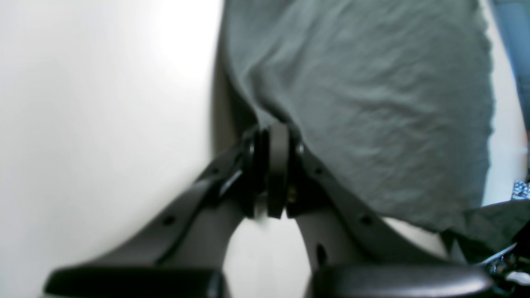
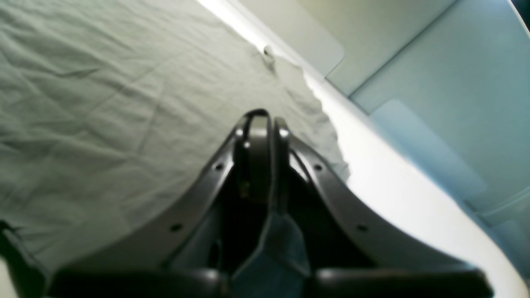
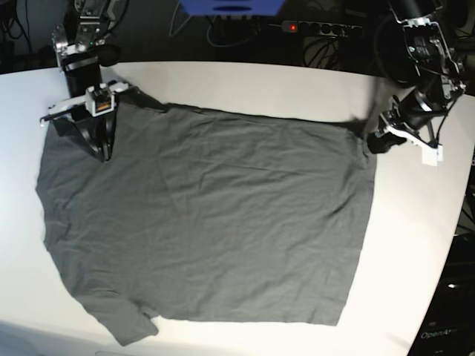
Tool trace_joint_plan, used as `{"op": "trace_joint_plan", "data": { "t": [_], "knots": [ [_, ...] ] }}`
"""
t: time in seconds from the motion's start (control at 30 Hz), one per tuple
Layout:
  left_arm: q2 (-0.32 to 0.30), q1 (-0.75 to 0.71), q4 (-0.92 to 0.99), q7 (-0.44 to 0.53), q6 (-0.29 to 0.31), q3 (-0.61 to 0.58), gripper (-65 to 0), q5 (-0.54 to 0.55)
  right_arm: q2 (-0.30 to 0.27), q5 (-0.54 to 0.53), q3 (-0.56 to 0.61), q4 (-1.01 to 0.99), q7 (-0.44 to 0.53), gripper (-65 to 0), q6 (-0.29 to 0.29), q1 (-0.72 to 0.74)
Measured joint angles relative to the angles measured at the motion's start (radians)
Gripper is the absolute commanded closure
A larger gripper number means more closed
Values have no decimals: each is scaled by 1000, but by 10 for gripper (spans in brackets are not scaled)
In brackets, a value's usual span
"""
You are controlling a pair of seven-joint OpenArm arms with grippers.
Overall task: Fold the T-shirt properly
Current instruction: 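Hold the shirt edge with both grippers, tightening the left gripper's pinch, then lift the grey shirt's edge slightly with both grippers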
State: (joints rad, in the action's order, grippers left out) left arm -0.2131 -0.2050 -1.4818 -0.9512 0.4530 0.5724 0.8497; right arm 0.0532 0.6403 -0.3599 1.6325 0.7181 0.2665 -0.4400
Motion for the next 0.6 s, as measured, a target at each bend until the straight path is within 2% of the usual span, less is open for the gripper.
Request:
{"op": "trace_joint_plan", "data": {
  "t": [0.2, 0.27, 0.33, 0.47, 0.6],
  "knots": [
    [-1, 14, -26, -2, -4, 0, -42, 15, -1, -3, 0, 56, 2, -13, 5, 22],
    [-1, 25, -26, -2, -5, 0, -42, 15, 0, -2, -8, 56, -1, -13, 78, 39],
    [-3, 34, -26, -2, -5, 0, -42, 18, 9, 8, -24, 56, -7, -13, 122, 66],
    [-3, 60, -27, -6, -5, 2, -42, 19, 10, 4, -44, 56, -3, -13, 131, 119],
    [-3, 119, -24, -56, -5, 4, -42, 16, 8, 16, -61, 56, -3, -13, 137, 157]
  ]
}}
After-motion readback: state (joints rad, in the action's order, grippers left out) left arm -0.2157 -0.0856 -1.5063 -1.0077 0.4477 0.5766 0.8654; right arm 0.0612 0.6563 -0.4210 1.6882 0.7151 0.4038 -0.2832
